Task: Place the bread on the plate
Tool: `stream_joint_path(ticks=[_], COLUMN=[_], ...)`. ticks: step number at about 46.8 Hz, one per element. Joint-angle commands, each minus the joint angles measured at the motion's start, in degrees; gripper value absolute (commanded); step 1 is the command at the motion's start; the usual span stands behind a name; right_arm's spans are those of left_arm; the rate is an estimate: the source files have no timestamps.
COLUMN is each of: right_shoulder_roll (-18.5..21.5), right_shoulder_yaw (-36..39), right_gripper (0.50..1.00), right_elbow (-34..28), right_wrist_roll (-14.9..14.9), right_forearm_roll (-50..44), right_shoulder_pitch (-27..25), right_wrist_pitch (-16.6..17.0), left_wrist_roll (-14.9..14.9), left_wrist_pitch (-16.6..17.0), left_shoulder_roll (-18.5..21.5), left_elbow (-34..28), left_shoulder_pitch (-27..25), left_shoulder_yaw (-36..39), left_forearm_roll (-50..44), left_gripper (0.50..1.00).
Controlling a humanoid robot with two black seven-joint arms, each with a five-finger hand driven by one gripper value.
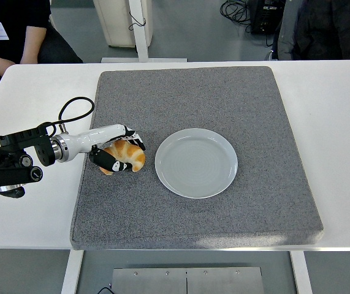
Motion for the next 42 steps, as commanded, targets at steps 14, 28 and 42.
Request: stream_joint_path(ticks=[14,28,42], right_shoulder_roll=[0.0,0.0,0.0], right_shoulder_yaw=[-0.09,-0.01,-0.01], right_gripper=[1.0,1.0,1.0], right_elbow=[0.01,0.01,0.01], right_wrist_roll=[0.0,0.0,0.0], right_forearm_roll=[-0.02,-0.02,-0.02], right_shoulder_pitch=[0.0,0.0,0.0], right_wrist_pitch=[0.0,0.0,0.0], left_wrist_roll=[-0.53,-0.97,-1.06], left_wrist_pitch=[-0.33,-1.12,-4.45], left_shoulder_roll=[1.68,4.58,7.65], left_elbow=[0.0,0.0,0.0], left_shoulder_pitch=[-4.34,-8.73,-18.49], left_shoulder_yaw=[-0.19,-0.01,-0.19], left_forearm_roll=[0.02,0.11,0.2], left_gripper=[0.5,0.5,0.5])
